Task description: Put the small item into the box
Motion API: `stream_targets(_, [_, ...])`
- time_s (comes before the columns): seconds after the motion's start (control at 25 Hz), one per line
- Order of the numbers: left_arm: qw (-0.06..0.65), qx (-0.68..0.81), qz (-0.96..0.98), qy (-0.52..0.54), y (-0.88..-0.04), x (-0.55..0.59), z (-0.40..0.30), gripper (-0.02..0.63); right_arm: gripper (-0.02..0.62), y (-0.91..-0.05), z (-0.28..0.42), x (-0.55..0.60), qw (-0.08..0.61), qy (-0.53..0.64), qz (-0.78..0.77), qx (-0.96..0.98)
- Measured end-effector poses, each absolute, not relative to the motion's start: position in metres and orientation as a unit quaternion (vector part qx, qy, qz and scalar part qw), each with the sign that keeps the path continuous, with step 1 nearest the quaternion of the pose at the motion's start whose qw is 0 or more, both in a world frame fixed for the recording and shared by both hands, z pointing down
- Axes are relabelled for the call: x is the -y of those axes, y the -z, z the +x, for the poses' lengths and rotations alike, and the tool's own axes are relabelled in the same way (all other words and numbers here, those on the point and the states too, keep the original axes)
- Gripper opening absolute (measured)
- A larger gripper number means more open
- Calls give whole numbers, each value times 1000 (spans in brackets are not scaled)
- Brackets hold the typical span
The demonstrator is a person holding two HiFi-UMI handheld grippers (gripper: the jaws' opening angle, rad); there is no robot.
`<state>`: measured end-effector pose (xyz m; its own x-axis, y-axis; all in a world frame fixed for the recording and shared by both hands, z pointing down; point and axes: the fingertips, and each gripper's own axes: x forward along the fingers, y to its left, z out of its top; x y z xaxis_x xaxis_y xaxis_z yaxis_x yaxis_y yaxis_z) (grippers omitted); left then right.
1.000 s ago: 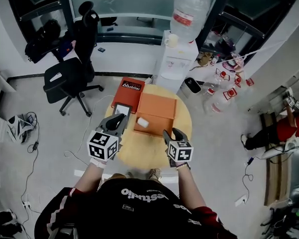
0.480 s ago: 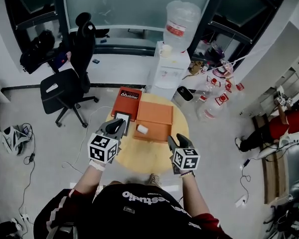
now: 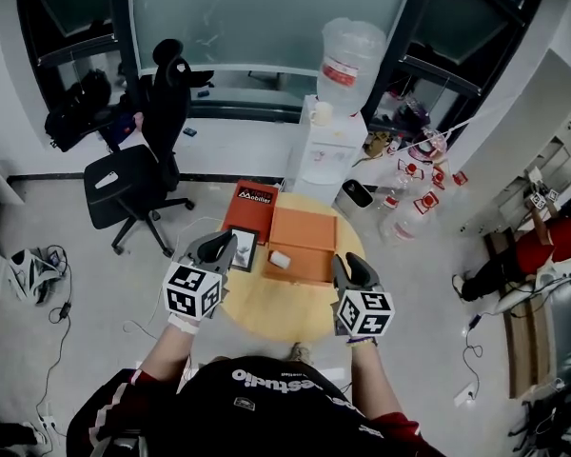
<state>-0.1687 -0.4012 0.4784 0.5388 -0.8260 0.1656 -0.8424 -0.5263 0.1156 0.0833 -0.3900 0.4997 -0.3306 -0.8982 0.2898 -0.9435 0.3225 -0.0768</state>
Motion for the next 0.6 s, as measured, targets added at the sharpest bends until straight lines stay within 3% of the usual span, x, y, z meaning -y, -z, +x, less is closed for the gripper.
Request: stream_targets(0.6, [91,494,864,-29,-473,400,-193,43,94,-461,65,378,61,-85,581,807])
